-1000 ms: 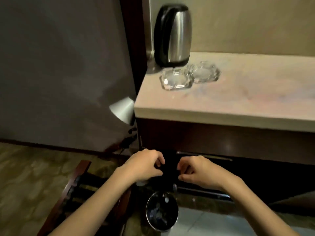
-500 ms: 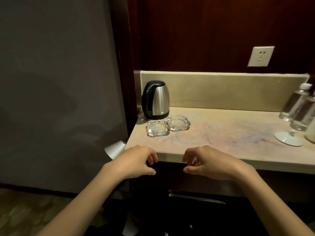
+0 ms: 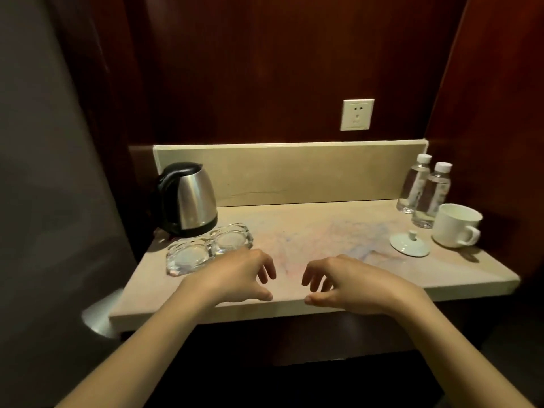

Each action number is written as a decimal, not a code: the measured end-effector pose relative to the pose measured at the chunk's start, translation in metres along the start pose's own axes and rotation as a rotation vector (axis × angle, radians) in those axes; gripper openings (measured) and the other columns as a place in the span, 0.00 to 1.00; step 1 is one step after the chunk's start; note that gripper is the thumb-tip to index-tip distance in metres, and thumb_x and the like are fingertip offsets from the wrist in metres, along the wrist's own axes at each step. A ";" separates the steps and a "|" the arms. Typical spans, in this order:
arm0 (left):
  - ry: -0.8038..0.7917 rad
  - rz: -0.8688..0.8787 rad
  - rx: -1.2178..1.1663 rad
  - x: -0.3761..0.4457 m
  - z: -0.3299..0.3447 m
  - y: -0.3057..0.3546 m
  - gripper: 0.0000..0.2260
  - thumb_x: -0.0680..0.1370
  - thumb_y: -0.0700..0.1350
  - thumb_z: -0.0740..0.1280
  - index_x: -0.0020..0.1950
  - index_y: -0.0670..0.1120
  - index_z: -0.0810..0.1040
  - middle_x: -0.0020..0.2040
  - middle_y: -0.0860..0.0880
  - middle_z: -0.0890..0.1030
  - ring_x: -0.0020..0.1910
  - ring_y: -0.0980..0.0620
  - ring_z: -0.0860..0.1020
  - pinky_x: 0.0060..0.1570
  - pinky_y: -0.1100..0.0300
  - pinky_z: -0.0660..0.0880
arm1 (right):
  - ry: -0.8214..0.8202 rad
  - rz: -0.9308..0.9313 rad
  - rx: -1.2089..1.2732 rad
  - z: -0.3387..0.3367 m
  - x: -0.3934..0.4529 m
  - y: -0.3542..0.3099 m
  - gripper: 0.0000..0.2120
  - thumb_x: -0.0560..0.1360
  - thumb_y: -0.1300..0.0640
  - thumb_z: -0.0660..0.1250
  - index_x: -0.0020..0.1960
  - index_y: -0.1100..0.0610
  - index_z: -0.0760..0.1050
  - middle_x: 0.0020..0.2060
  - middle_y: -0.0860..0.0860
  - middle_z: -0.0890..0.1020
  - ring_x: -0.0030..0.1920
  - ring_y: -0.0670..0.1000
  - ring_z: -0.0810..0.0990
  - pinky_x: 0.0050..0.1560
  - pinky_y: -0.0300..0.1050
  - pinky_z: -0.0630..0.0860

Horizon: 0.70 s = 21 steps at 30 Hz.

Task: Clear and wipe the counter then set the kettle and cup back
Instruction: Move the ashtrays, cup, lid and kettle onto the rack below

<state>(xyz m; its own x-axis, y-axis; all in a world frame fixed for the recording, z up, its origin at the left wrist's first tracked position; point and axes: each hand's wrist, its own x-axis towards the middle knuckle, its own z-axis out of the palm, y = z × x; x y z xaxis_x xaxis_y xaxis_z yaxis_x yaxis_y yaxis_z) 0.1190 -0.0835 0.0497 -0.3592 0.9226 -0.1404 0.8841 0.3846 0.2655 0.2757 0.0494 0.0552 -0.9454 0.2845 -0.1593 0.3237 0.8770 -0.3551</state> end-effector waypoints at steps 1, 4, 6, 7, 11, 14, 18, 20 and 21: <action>-0.010 0.018 0.000 0.013 -0.003 0.005 0.15 0.72 0.51 0.72 0.57 0.53 0.77 0.53 0.57 0.80 0.49 0.57 0.79 0.53 0.56 0.76 | 0.008 0.023 -0.002 -0.004 0.002 0.009 0.16 0.75 0.45 0.67 0.60 0.49 0.75 0.53 0.44 0.80 0.53 0.44 0.78 0.56 0.44 0.76; -0.030 0.105 0.019 0.066 -0.009 0.020 0.15 0.72 0.51 0.72 0.57 0.52 0.77 0.53 0.57 0.80 0.49 0.56 0.80 0.53 0.54 0.77 | 0.069 0.120 0.003 -0.019 0.012 0.047 0.15 0.74 0.44 0.67 0.58 0.47 0.74 0.51 0.42 0.80 0.51 0.43 0.78 0.56 0.45 0.77; -0.039 0.162 0.024 0.098 -0.014 0.030 0.15 0.72 0.52 0.72 0.57 0.52 0.77 0.53 0.57 0.81 0.50 0.55 0.80 0.53 0.53 0.77 | 0.091 0.184 0.026 -0.029 0.016 0.069 0.15 0.74 0.45 0.68 0.59 0.47 0.74 0.52 0.42 0.80 0.51 0.44 0.79 0.55 0.46 0.78; -0.045 0.195 0.025 0.117 -0.016 0.038 0.15 0.72 0.52 0.72 0.57 0.52 0.77 0.53 0.56 0.80 0.50 0.55 0.80 0.53 0.53 0.76 | 0.104 0.217 0.028 -0.036 0.018 0.081 0.15 0.75 0.45 0.67 0.59 0.48 0.74 0.52 0.43 0.80 0.51 0.44 0.79 0.55 0.46 0.78; -0.070 0.297 0.029 0.179 -0.018 0.064 0.15 0.72 0.52 0.72 0.57 0.52 0.77 0.52 0.57 0.80 0.48 0.55 0.80 0.52 0.54 0.77 | 0.160 0.318 0.046 -0.052 0.021 0.123 0.16 0.75 0.45 0.67 0.60 0.49 0.74 0.53 0.44 0.80 0.51 0.45 0.79 0.55 0.45 0.78; -0.094 0.369 0.008 0.218 -0.016 0.086 0.14 0.72 0.51 0.72 0.56 0.51 0.78 0.51 0.56 0.81 0.47 0.54 0.81 0.51 0.53 0.77 | 0.186 0.373 0.053 -0.058 0.019 0.147 0.15 0.75 0.45 0.67 0.59 0.50 0.75 0.52 0.44 0.80 0.50 0.45 0.79 0.54 0.44 0.77; -0.124 0.427 -0.013 0.262 -0.016 0.114 0.13 0.72 0.50 0.72 0.56 0.51 0.78 0.50 0.56 0.81 0.46 0.53 0.81 0.49 0.54 0.78 | 0.201 0.431 0.062 -0.072 0.020 0.179 0.14 0.75 0.46 0.67 0.58 0.50 0.75 0.51 0.45 0.81 0.51 0.46 0.79 0.56 0.47 0.77; -0.130 0.443 -0.010 0.283 -0.020 0.127 0.13 0.72 0.50 0.72 0.56 0.50 0.78 0.51 0.55 0.82 0.47 0.53 0.81 0.50 0.55 0.78 | 0.222 0.453 0.057 -0.083 0.023 0.196 0.14 0.75 0.47 0.67 0.58 0.51 0.75 0.49 0.43 0.80 0.52 0.45 0.78 0.56 0.45 0.75; -0.131 0.446 -0.012 0.292 -0.023 0.131 0.14 0.73 0.49 0.72 0.56 0.49 0.79 0.51 0.55 0.82 0.48 0.53 0.81 0.50 0.55 0.78 | 0.227 0.461 0.052 -0.088 0.025 0.203 0.14 0.75 0.47 0.67 0.59 0.51 0.75 0.48 0.42 0.79 0.53 0.45 0.78 0.57 0.44 0.75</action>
<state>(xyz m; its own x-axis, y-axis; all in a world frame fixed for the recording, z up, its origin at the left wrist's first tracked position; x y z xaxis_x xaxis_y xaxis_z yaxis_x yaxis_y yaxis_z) 0.1234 0.2368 0.0651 0.0967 0.9869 -0.1295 0.9399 -0.0477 0.3381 0.3141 0.2684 0.0603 -0.6867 0.7189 -0.1080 0.7047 0.6218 -0.3417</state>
